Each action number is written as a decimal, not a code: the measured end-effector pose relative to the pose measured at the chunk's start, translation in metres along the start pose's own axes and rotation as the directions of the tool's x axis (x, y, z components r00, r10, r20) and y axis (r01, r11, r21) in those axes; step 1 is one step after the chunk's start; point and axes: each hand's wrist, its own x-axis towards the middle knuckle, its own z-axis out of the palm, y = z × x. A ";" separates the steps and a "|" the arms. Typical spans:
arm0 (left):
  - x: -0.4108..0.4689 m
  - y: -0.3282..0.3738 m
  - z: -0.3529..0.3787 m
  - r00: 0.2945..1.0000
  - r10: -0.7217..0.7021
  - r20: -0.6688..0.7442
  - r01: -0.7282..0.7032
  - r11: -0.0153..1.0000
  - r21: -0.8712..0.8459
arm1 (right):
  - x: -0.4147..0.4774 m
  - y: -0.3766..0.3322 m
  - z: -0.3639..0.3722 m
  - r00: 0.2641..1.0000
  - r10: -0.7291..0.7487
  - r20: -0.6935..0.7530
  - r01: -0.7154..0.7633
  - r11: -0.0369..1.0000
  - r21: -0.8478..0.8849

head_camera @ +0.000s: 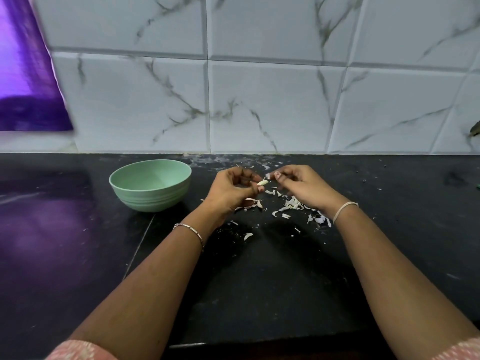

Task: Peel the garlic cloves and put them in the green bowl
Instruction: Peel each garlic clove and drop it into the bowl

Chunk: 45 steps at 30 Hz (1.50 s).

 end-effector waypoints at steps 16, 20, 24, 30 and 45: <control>0.000 0.005 -0.002 1.000 0.005 -0.027 -0.006 0.999 -0.046 | 0.001 -0.004 0.011 0.996 -0.033 -0.081 0.056 0.953 0.299; 0.001 0.002 -0.001 0.999 0.007 -0.050 -0.009 0.999 -0.046 | 0.004 -0.003 0.016 0.995 -0.042 -0.088 0.056 0.984 0.170; 0.003 0.001 0.000 0.987 0.090 -0.133 -0.074 0.990 0.117 | 0.005 -0.004 0.019 0.994 -0.069 -0.085 0.071 0.997 0.022; 0.004 0.000 0.004 0.952 0.254 -0.171 -0.168 0.901 0.400 | 0.004 -0.006 0.021 0.989 -0.079 -0.123 0.066 0.993 -0.103; 0.002 0.006 -0.006 0.998 -0.068 -0.016 0.065 0.983 -0.174 | -0.001 -0.012 0.023 0.990 -0.066 -0.121 0.069 0.997 0.019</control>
